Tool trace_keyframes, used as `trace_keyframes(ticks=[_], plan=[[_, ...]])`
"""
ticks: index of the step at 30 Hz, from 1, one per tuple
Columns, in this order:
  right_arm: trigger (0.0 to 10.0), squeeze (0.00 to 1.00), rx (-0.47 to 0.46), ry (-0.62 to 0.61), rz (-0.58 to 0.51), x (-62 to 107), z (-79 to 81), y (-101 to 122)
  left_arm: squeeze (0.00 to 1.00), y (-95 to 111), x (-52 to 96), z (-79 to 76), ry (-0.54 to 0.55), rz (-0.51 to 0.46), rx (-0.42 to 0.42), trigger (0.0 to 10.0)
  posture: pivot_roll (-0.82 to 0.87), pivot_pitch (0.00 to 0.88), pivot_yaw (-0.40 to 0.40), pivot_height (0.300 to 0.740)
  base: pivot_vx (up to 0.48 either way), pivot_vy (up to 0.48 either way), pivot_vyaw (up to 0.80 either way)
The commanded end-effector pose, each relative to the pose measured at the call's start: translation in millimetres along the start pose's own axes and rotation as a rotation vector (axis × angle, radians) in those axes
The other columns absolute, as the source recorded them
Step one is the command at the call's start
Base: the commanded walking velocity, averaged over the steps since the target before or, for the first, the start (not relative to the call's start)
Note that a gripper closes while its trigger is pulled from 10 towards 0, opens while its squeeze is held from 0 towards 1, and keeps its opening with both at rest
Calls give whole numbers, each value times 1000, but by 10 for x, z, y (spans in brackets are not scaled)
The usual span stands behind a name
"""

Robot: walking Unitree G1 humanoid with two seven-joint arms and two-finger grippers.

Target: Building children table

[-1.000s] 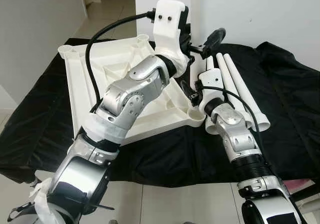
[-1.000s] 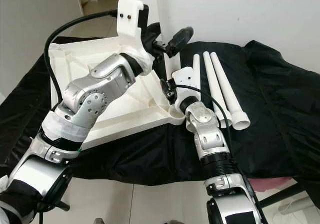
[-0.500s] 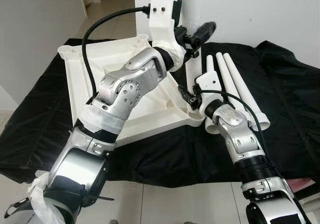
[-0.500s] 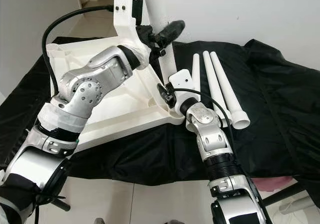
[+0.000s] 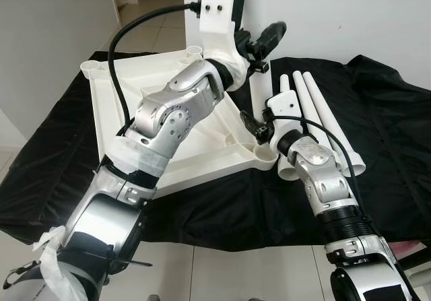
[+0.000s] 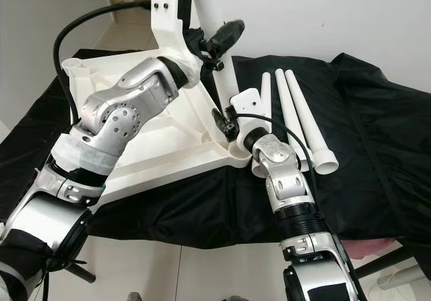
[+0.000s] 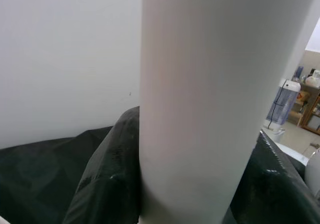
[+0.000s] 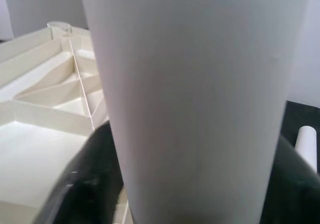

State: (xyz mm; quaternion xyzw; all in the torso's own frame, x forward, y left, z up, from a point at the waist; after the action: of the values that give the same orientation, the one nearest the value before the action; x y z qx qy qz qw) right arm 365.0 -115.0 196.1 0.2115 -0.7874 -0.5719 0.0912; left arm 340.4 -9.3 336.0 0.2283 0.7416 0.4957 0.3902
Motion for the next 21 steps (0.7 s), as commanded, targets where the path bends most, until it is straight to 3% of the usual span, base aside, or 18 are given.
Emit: trace_keyframes(ticks=[1, 3, 4, 7, 10, 11, 17, 21], plan=[[10000, 1000, -19, -20, 22, 15, -1, -43, 0, 91, -65, -370, -406, 47, -54, 10000, -67, 0, 33, 740, 0, 0, 0], [10000, 1000, 11, -48, 27, 21, -19, -47, 0, 73, -156, -286, -286, 96, -20, 10000, -73, 0, 36, 740, 0, 0, 0], [10000, 1000, 11, -48, 27, 21, -19, -47, 0, 73, -156, -286, -286, 96, -20, 10000, -73, 0, 36, 740, 0, 0, 0], [10000, 1000, 37, -104, 28, 23, -48, -45, 0, 84, -243, -189, -153, 115, 8, 10000, -81, 0, 41, 740, 0, 0, 0], [10000, 945, 34, -118, 25, 25, -40, -38, 0, 96, -274, -160, -112, 107, 19, 10000, -86, 0, 43, 740, 0, 0, 0], [10000, 0, 40, -154, 19, 20, 1, -22, 0, 135, -326, -92, -23, 79, 26, 10000, -97, 0, 43, 740, 0, 0, 0], [10000, 0, 52, -232, 28, -3, 33, -9, 0, 208, -360, -10, 80, 24, 28, 10000, -103, 0, 42, 740, 0, 0, 0], [10000, 0, 2, -326, 29, -11, 49, -1, 0, 237, -372, 23, 145, 4, -2, 10000, -99, 0, 35, 740, 0, 0, 0]])
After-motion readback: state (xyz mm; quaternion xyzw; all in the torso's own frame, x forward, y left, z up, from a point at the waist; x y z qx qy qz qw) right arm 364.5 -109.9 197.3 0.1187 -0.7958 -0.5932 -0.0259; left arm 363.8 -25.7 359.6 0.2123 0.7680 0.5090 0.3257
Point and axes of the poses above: a point about 5 cm out from each wrist's last joint towards the gripper, its own x axis pointing back from the gripper into the wrist, its own y axis along the axis of the wrist's last joint, z = x × y, the point moved 2 cm from there along -x, pointing out of the wrist towards the gripper, and after that the axes turned 5 degrees about x, right-handed, at the moved point
